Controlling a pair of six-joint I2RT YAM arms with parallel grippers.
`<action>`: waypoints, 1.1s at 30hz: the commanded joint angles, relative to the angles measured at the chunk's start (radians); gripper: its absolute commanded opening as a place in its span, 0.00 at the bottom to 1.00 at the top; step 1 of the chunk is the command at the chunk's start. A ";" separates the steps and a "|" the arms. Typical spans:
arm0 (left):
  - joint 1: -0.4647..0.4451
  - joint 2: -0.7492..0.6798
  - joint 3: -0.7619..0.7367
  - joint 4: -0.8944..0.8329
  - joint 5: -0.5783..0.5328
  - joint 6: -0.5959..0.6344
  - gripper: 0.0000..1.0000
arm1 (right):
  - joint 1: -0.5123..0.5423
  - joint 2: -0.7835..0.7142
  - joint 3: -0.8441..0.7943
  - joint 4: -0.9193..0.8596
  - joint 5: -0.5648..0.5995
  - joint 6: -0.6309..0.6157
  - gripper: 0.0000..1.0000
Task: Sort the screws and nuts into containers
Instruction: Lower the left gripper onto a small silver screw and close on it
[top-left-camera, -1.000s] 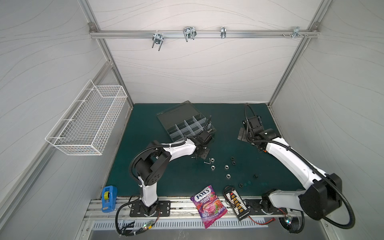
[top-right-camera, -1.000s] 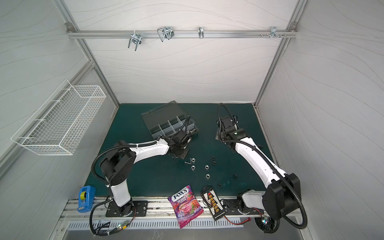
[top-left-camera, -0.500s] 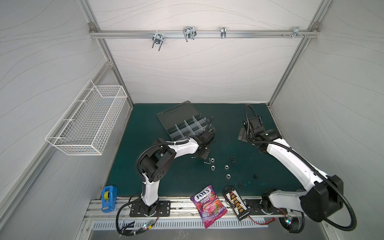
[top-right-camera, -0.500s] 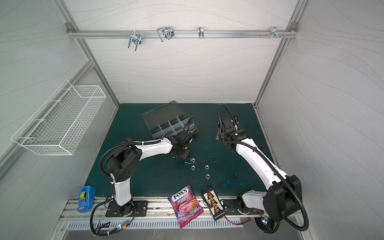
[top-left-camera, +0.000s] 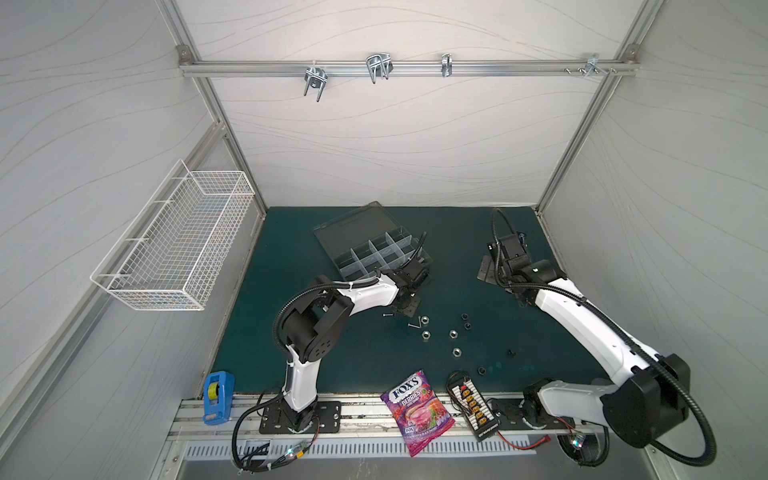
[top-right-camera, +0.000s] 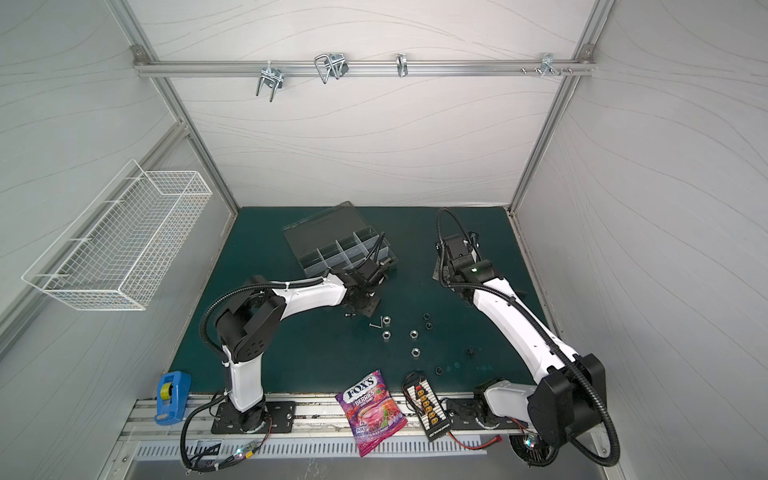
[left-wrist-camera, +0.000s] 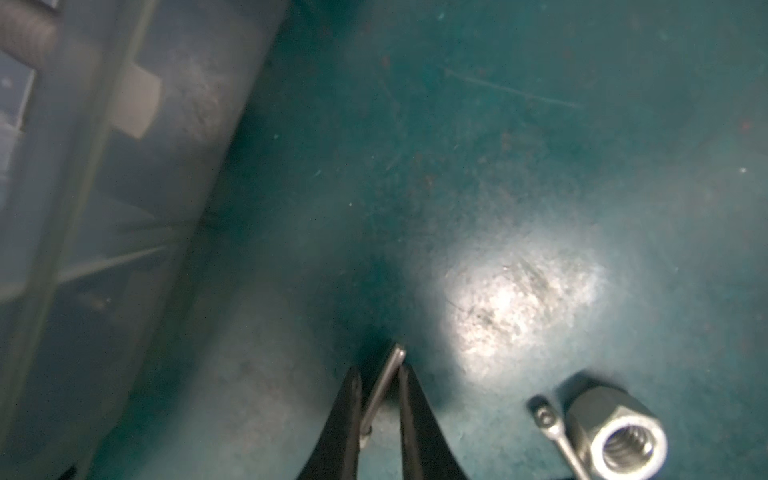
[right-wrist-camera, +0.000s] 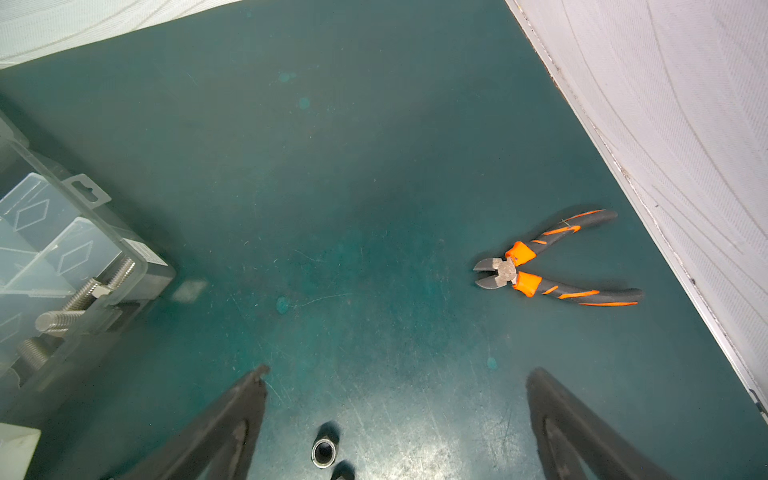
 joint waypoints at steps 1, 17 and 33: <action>0.005 0.009 0.026 -0.116 -0.017 -0.026 0.19 | -0.005 -0.028 -0.009 -0.024 0.025 0.024 0.99; 0.007 0.060 0.073 -0.158 -0.028 -0.012 0.20 | -0.004 -0.034 -0.011 -0.026 0.031 0.023 0.99; 0.017 0.115 0.152 -0.223 0.000 0.029 0.20 | -0.004 -0.048 -0.021 -0.024 0.043 0.018 0.99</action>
